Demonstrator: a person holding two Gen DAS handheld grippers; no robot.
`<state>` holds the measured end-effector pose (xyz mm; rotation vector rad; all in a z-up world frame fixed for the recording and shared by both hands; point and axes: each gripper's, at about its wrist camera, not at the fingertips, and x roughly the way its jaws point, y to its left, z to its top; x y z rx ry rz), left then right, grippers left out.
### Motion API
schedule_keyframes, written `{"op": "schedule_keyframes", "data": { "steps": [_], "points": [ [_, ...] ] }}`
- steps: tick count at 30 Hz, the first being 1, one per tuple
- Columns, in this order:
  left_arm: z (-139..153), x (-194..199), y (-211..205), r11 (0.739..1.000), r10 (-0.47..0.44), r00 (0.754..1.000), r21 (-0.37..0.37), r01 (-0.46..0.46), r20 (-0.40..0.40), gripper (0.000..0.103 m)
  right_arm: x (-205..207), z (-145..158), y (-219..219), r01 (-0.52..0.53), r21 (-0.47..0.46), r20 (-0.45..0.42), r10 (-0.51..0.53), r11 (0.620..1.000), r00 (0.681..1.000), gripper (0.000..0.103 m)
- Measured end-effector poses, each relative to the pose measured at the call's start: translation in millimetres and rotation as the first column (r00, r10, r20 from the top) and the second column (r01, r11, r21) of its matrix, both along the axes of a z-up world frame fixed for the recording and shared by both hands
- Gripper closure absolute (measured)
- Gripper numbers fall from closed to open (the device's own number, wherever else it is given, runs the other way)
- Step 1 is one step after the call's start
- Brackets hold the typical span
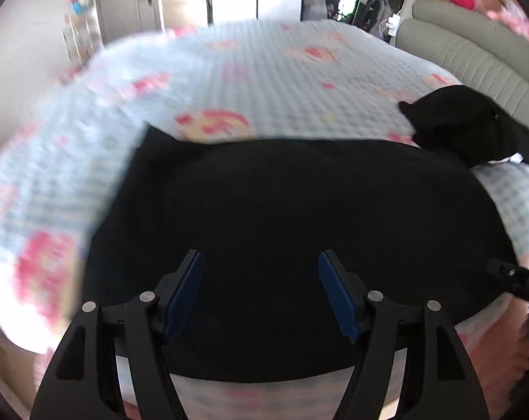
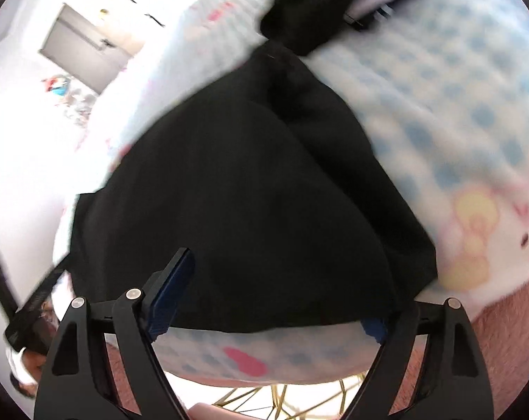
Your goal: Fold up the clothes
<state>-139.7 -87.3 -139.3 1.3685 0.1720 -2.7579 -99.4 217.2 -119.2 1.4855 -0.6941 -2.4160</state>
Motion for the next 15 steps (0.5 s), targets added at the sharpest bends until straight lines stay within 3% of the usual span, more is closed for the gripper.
{"op": "schedule_keyframes", "data": {
  "steps": [3, 6, 7, 8, 10, 12, 15],
  "points": [
    [-32, -9, -1, 0.997, 0.006, 0.997, 0.077, -0.012, 0.074, 0.031, -7, -14, -9, -0.016, -0.006, 0.048, 0.017, 1.000, 0.999, 0.009],
    [-56, -3, -15, 0.982, 0.016, 0.998, 0.189, -0.028, 0.062, 0.027, -11, -29, -16, 0.016, -0.011, 0.075, -0.015, 1.000, 0.997, 0.006],
    [-57, 3, -12, 0.983, 0.010, 0.999, 0.183, -0.018, 0.046, 0.027, -10, -25, -20, 0.026, -0.008, 0.061, -0.026, 1.000, 0.998, 0.007],
    [-58, 8, -10, 0.984, 0.003, 0.999, 0.175, -0.009, 0.032, 0.027, -9, -21, -23, 0.037, -0.005, 0.047, -0.036, 0.999, 0.998, 0.010],
    [-60, 10, -3, 0.991, -0.004, 1.000, 0.133, 0.002, 0.010, 0.026, -7, -10, -30, 0.041, 0.021, 0.020, -0.041, 0.999, 0.999, 0.031],
    [-60, 9, -4, 0.991, 0.004, 1.000, 0.137, -0.003, -0.003, 0.026, -2, 4, -32, 0.046, -0.008, -0.036, -0.046, 0.999, 0.998, 0.047],
    [-62, 12, -8, 0.984, 0.012, 1.000, 0.177, -0.008, -0.022, 0.026, 2, 25, -34, 0.061, -0.050, -0.093, -0.065, 0.997, 0.994, 0.055]
  ]
}}
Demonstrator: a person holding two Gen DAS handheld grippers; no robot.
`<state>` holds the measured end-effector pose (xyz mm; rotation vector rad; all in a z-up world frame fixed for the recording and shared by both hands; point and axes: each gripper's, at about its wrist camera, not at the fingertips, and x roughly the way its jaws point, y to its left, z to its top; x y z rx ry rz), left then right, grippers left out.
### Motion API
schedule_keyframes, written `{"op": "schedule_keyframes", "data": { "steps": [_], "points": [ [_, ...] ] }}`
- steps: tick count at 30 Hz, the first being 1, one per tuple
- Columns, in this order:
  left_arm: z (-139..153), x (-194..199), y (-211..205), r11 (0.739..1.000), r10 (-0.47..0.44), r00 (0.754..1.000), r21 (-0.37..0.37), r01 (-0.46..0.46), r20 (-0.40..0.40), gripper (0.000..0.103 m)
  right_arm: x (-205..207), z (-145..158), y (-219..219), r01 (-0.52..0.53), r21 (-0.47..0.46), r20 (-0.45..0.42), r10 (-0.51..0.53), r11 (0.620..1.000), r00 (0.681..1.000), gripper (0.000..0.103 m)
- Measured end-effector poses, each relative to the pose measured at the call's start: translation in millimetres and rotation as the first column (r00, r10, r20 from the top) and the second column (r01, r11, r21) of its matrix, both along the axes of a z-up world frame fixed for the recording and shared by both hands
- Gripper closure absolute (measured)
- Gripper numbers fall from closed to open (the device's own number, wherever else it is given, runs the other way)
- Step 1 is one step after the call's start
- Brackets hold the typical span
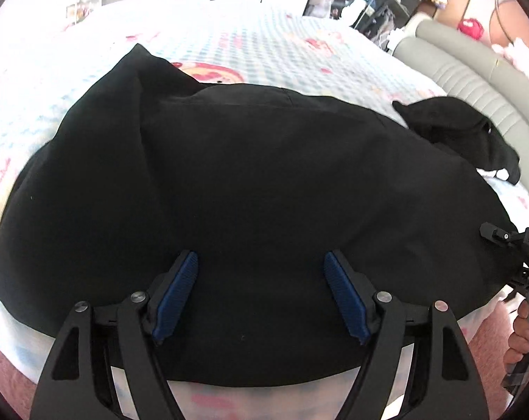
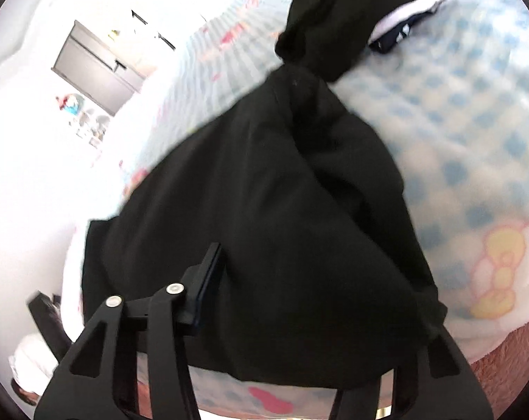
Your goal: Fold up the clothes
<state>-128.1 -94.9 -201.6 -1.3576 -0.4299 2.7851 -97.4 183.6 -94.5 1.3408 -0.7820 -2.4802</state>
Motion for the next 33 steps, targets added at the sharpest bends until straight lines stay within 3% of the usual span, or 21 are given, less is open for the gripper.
{"op": "schedule_keyframes", "data": {
  "steps": [2, 4, 6, 8, 10, 14, 16, 17, 21, 24, 26, 28, 31, 33],
  "points": [
    [-2, -12, 3, 1.000, -0.011, 1.000, -0.001, 0.011, -0.003, 0.025, 1, 14, -10, -0.015, 0.050, -0.024, 0.016, 0.999, 1.000, 0.059],
    [-1, -18, 2, 1.000, -0.021, 1.000, 0.014, 0.021, 0.001, 0.025, -59, 18, -3, -0.056, 0.146, -0.063, 0.066, 0.988, 0.996, 0.060],
    [2, -20, 2, 0.999, -0.031, 0.999, 0.039, 0.031, 0.013, 0.025, -57, 38, -9, -0.095, 0.238, -0.093, 0.121, 0.966, 0.988, 0.063],
    [9, -18, 5, 0.995, -0.068, 0.998, 0.075, 0.067, 0.014, 0.025, -19, 53, -9, -0.110, 0.299, -0.105, 0.147, 0.948, 0.984, 0.063],
    [17, -28, 14, 0.981, -0.142, 0.990, 0.137, 0.141, -0.002, 0.025, -4, 52, 1, -0.104, 0.308, -0.129, 0.150, 0.946, 0.980, 0.063],
    [40, -57, 40, 0.915, -0.255, 0.966, 0.312, 0.255, -0.042, 0.024, -20, 52, -2, -0.186, 0.279, -0.168, 0.238, 0.942, 0.957, 0.058],
    [53, -76, 54, 0.921, -0.231, 0.972, 0.310, 0.235, -0.049, 0.024, -24, 51, -15, -0.266, 0.279, -0.188, 0.324, 0.923, 0.927, 0.041],
    [59, -85, 61, 0.922, -0.224, 0.973, 0.312, 0.230, -0.053, 0.024, -28, 51, -18, -0.291, 0.275, -0.185, 0.347, 0.916, 0.919, 0.039],
    [73, -121, 104, 0.865, -0.335, 0.941, 0.378, 0.330, -0.055, 0.023, -34, 33, -16, -0.311, 0.214, -0.196, 0.352, 0.926, 0.915, 0.036],
    [76, -142, 147, 0.831, -0.444, 0.895, 0.356, 0.427, -0.039, 0.021, -36, 22, -8, -0.312, 0.115, -0.202, 0.330, 0.943, 0.922, 0.035],
    [71, -146, 171, 0.828, -0.484, 0.875, 0.318, 0.462, -0.012, 0.021, -33, 18, -5, -0.298, 0.092, -0.204, 0.311, 0.950, 0.928, 0.035],
    [65, -146, 188, 0.835, -0.492, 0.870, 0.290, 0.468, 0.014, 0.021, -29, 13, -3, -0.291, 0.072, -0.202, 0.299, 0.954, 0.933, 0.035],
    [58, -148, 204, 0.879, -0.464, 0.882, 0.162, 0.448, 0.080, 0.020, -25, 4, 7, -0.306, 0.036, -0.186, 0.307, 0.951, 0.933, 0.036],
    [52, -146, 208, 0.883, -0.464, 0.879, 0.133, 0.449, 0.109, 0.020, -21, 1, 23, -0.306, 0.009, -0.166, 0.303, 0.952, 0.938, 0.036]
  ]
}}
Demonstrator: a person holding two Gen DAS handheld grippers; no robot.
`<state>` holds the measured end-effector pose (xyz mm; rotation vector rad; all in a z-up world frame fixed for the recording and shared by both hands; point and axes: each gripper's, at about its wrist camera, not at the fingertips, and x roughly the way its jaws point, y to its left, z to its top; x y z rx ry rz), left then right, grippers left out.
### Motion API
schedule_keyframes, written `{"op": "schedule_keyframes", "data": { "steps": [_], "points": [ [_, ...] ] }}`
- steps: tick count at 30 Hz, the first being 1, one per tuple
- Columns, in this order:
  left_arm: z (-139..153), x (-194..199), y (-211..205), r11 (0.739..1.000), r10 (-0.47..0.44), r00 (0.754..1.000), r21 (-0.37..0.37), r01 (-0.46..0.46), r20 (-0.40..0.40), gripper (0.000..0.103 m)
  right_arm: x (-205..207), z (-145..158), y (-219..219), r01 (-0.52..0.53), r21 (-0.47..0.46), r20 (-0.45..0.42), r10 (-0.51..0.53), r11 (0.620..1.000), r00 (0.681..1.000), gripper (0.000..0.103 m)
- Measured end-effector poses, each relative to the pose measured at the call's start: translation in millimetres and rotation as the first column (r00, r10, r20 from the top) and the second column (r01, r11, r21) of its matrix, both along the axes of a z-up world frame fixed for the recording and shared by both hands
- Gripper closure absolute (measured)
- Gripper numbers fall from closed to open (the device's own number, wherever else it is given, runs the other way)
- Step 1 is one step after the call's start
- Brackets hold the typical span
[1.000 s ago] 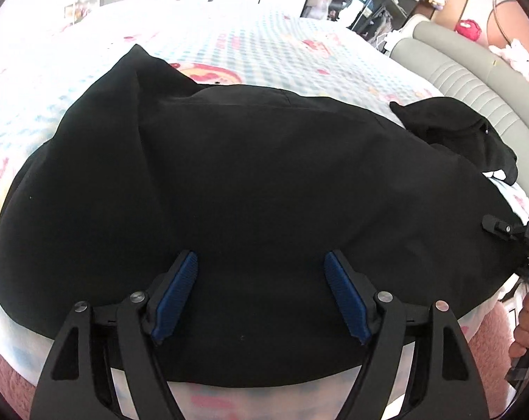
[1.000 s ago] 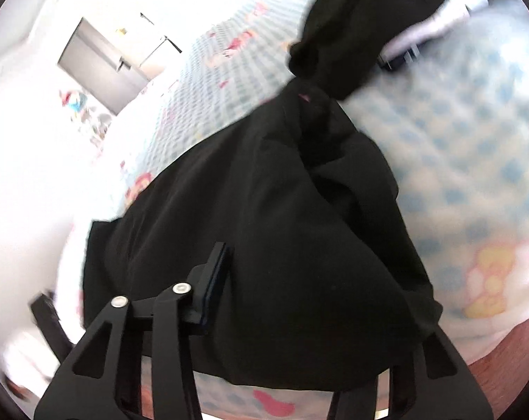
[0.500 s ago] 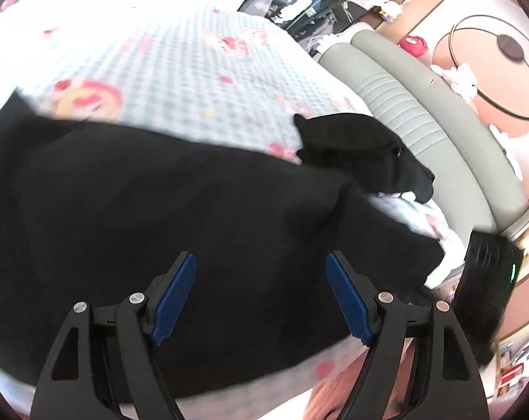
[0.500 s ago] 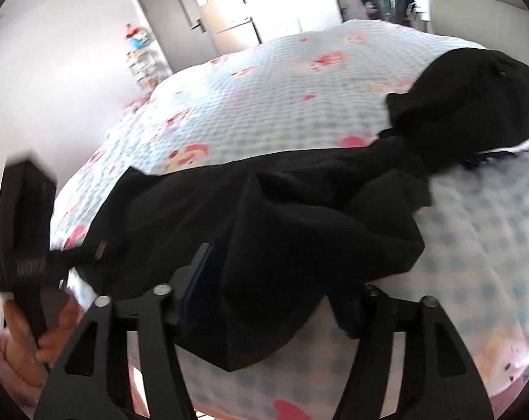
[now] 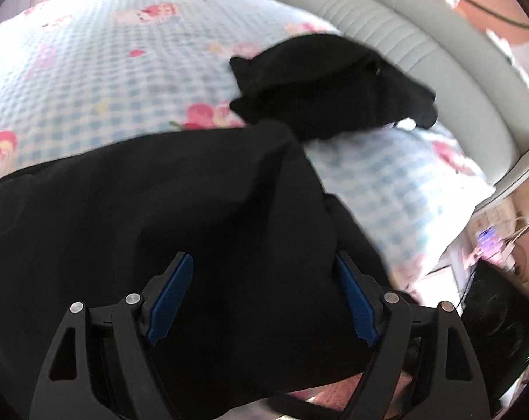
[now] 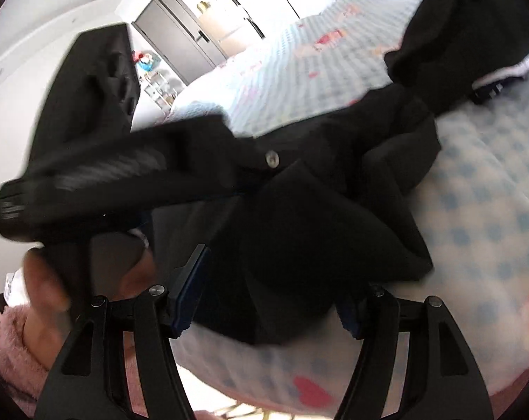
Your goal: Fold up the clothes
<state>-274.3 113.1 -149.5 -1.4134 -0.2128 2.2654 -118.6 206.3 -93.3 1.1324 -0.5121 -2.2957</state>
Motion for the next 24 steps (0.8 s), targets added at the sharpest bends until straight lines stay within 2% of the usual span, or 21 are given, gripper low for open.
{"op": "schedule_keyframes", "data": {
  "steps": [2, 4, 7, 9, 11, 13, 16, 18, 20, 22, 24],
  "points": [
    [-5, 13, -7, 1.000, -0.001, 1.000, 0.004, 0.001, 0.018, 0.020, 6, 0, 24, 0.038, -0.032, 0.026, -0.037, 0.999, 0.999, 0.036],
    [-16, 23, -8, 1.000, 0.007, 0.999, -0.006, -0.007, 0.032, 0.020, 13, 1, 59, 0.147, -0.108, 0.061, -0.141, 0.983, 0.988, 0.036],
    [-27, 25, -8, 0.999, 0.026, 0.996, 0.024, -0.028, 0.081, 0.018, 17, -5, 109, 0.340, -0.189, 0.147, -0.315, 0.921, 0.938, 0.035],
    [-29, 28, -9, 0.998, 0.032, 0.995, 0.051, -0.037, 0.094, 0.019, 13, -9, 124, 0.412, -0.092, 0.150, -0.396, 0.907, 0.906, 0.035],
    [-24, 35, -11, 0.994, 0.019, 0.995, 0.106, -0.030, 0.097, 0.019, 3, -15, 129, 0.405, -0.025, 0.173, -0.395, 0.914, 0.902, 0.036],
    [-17, 42, -15, 0.979, -0.005, 0.994, 0.202, -0.017, 0.107, 0.019, -3, -19, 130, 0.398, -0.022, 0.189, -0.387, 0.917, 0.902, 0.039],
    [-6, 49, -18, 0.952, -0.033, 0.996, 0.305, 0.005, 0.087, 0.019, -14, -15, 130, 0.458, 0.139, 0.166, -0.476, 0.878, 0.863, 0.043],
    [-4, 52, -15, 0.953, -0.043, 0.996, 0.302, 0.017, 0.081, 0.019, -17, -11, 126, 0.454, 0.196, 0.136, -0.482, 0.869, 0.865, 0.043],
    [-4, 55, -14, 0.958, -0.042, 0.997, 0.288, 0.019, 0.071, 0.019, -23, -13, 118, 0.410, 0.248, 0.144, -0.452, 0.878, 0.880, 0.043],
    [-5, 58, -18, 0.952, -0.026, 0.997, 0.305, 0.003, 0.070, 0.021, -32, -24, 111, 0.363, 0.232, 0.182, -0.407, 0.902, 0.895, 0.043],
    [-5, 61, -27, 0.932, -0.004, 0.997, 0.363, -0.026, 0.080, 0.022, -39, -34, 107, 0.312, 0.176, 0.230, -0.347, 0.934, 0.909, 0.043]
  ]
}}
